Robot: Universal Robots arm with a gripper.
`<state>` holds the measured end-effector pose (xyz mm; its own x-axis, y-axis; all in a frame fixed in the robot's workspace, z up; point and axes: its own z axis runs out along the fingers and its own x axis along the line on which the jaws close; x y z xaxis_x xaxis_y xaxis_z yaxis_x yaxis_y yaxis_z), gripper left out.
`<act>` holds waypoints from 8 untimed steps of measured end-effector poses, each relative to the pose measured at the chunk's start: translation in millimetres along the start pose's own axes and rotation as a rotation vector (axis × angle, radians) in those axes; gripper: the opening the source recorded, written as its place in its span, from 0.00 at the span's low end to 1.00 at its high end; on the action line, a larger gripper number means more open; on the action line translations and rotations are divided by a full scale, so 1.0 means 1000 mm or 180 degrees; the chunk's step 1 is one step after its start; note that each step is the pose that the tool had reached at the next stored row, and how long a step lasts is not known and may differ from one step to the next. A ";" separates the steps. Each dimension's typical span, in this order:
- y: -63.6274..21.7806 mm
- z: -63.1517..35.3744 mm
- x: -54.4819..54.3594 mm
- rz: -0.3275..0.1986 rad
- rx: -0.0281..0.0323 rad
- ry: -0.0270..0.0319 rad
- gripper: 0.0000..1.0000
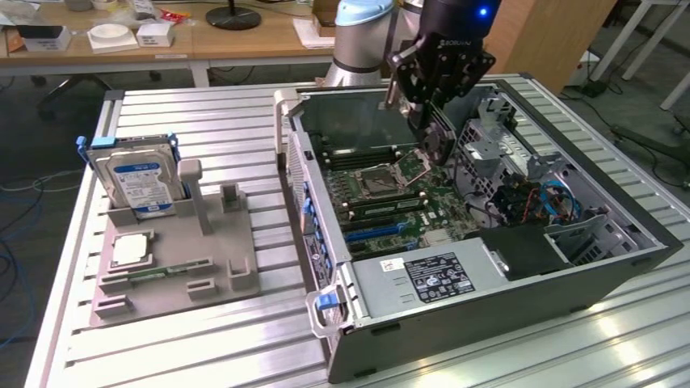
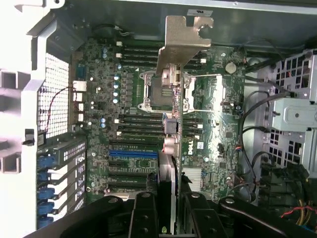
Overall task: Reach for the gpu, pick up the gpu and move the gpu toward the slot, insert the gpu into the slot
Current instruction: 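Insert the gpu into the slot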
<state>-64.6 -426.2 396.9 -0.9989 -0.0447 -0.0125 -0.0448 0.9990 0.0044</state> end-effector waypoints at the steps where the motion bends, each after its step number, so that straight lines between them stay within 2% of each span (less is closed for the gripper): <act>1: 0.0000 0.0000 0.000 -0.0043 0.0000 0.0000 0.27; 8: 0.0000 0.0001 0.000 -0.0366 -0.0004 0.0002 0.27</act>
<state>-64.6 -426.2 396.8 -0.9872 -0.1590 -0.0125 -0.1591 0.9873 0.0043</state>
